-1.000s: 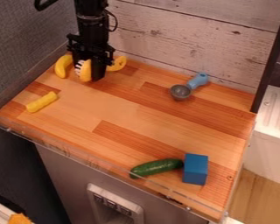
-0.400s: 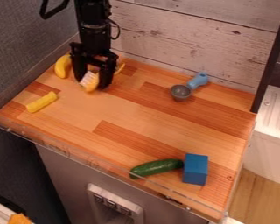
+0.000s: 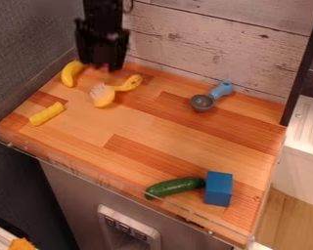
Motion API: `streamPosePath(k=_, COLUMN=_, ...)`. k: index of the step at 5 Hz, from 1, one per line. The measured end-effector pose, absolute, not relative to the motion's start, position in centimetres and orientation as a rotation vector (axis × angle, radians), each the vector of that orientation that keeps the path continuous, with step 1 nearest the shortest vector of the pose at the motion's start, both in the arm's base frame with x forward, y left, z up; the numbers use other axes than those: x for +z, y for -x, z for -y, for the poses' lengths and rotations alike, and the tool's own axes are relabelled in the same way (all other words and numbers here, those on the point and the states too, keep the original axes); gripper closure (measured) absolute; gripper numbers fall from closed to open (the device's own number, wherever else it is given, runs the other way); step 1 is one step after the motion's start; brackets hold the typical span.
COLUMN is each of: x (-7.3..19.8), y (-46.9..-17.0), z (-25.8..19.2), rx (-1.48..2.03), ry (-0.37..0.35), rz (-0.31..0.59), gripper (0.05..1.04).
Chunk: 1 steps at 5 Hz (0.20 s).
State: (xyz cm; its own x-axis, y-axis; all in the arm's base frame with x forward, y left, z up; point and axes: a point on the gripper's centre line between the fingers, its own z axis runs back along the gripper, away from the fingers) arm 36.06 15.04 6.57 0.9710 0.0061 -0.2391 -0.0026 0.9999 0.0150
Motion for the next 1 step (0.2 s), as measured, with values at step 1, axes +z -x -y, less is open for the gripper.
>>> streamPosePath(k=1, x=9.22, y=-36.79, z=-15.31, rx=-0.004, ry=-0.018, rz=-0.231, gripper=0.085)
